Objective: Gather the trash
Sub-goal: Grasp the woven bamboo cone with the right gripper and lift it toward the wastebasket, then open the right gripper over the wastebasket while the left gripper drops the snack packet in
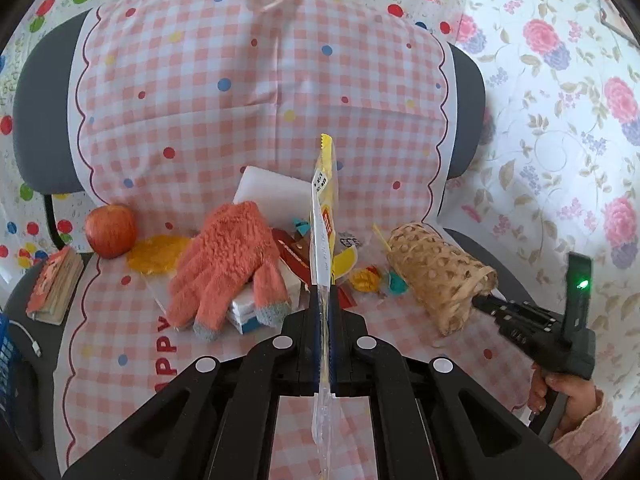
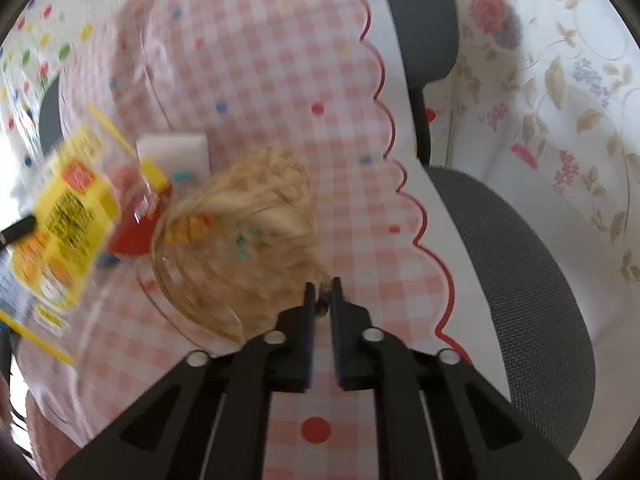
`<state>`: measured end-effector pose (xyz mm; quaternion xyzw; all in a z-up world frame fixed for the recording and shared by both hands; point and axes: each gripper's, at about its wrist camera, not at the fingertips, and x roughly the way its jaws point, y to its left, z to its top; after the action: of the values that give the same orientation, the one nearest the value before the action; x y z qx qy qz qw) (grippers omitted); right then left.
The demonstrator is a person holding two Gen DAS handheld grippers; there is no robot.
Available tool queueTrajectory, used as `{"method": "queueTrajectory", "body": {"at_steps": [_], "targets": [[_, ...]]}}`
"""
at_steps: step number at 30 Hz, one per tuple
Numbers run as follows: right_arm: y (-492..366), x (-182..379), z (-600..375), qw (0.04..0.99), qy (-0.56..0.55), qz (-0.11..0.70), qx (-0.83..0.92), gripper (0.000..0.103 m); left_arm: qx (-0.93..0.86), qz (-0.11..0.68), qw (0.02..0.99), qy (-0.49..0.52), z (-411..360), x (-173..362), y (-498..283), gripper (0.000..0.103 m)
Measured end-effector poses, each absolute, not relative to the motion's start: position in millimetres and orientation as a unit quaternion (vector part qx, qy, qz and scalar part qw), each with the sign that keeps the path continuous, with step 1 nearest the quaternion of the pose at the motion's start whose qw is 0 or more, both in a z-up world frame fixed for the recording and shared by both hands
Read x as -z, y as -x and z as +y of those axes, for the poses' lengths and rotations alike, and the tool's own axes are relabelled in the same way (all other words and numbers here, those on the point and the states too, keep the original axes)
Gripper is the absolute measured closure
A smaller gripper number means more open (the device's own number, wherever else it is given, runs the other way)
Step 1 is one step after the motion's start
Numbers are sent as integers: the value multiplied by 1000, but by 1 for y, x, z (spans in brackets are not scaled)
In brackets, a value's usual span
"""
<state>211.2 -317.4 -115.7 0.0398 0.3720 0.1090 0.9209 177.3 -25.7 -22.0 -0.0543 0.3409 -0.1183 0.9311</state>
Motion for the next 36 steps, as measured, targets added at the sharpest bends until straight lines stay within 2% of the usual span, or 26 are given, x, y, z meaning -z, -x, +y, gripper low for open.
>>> {"method": "queueTrajectory", "body": {"at_steps": [7, 12, 22, 36], "targets": [[-164, 54, -315, 940, -57, 326, -86, 98, 123, 314, 939, 65, -22, 4, -140, 100], [-112, 33, -314, 947, -55, 307, -79, 98, 136, 304, 939, 83, -21, 7, -97, 100], [-2, 25, -325, 955, -44, 291, -25, 98, 187, 270, 942, 61, -48, 12, -26, 100], [80, 42, -370, 943, -36, 324, 71, 98, 305, 287, 908, 29, -126, 45, 12, 100]]}}
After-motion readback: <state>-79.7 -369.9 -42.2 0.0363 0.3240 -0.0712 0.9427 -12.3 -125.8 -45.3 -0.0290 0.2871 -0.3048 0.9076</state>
